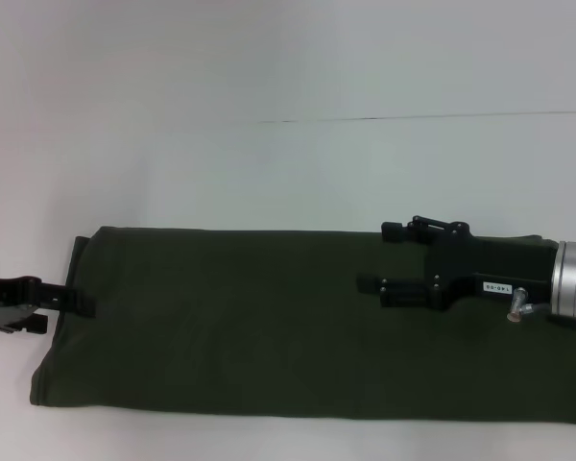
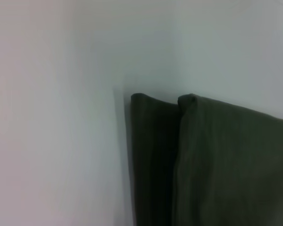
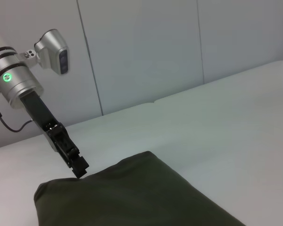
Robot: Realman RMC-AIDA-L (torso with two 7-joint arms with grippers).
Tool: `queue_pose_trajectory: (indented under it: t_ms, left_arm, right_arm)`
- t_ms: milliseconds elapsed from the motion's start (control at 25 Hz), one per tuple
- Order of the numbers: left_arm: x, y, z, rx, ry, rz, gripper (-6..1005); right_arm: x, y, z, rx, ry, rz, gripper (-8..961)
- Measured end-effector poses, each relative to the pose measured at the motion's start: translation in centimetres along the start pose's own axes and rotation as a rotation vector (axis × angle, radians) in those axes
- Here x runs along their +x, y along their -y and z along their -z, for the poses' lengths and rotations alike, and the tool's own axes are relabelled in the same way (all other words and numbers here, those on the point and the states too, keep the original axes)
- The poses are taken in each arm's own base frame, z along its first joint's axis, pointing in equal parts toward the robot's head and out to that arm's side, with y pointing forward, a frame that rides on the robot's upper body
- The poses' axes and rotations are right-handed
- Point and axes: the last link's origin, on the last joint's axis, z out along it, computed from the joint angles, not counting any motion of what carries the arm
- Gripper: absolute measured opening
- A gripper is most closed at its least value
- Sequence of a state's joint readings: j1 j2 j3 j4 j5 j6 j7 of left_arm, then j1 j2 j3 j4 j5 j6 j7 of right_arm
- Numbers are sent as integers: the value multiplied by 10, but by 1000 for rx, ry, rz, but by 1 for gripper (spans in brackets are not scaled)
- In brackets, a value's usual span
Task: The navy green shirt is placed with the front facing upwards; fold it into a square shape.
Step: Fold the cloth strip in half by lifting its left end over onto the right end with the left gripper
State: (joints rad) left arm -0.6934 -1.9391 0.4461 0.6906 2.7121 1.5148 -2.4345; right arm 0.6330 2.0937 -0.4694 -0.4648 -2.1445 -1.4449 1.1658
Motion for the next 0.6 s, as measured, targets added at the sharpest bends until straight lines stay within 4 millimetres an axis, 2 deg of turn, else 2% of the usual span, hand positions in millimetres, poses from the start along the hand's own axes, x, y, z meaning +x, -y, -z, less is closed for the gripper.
queue_pose_trajectory:
  t_ms: [600]
  left_arm:
    - [0, 0, -3, 10, 8, 3, 903]
  right_arm:
    - [0, 0, -1, 1, -6, -8, 930]
